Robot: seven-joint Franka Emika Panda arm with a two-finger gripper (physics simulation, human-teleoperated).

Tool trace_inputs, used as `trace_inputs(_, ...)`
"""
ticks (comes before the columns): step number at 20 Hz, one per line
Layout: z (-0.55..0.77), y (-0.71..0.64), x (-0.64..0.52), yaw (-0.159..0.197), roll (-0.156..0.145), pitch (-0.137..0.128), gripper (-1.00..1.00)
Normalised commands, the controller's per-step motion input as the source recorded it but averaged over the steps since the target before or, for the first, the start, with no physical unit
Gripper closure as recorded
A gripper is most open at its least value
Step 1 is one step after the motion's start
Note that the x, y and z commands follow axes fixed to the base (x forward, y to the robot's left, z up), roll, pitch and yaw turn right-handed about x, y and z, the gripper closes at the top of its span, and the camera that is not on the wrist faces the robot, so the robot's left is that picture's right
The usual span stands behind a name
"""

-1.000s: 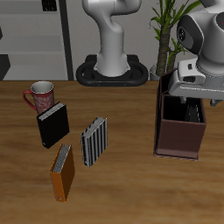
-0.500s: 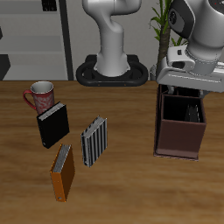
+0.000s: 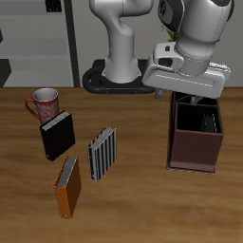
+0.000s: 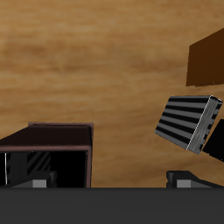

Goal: Place the left striped book into the left desk caddy's right compartment and place the right striped book into the left desk caddy's right compartment and place the orange book into the left desk caddy's left compartment

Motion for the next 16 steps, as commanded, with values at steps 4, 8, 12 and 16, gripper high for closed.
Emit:
trace_inputs(4, 0.0, -0.47, 0.13, -0.046, 0.016, 0.019, -1.0)
trace_inputs(8, -0.02, -0.71, 0.19, 0.042, 0.093, 0.041, -1.0)
trace_inputs(12, 0.01, -0.81, 0.14, -0.01, 0.002, -0.045, -1.0)
trace_inputs(16, -0.13, -0.46, -0.06, 0.077, 0.059, -0.039, -1.0)
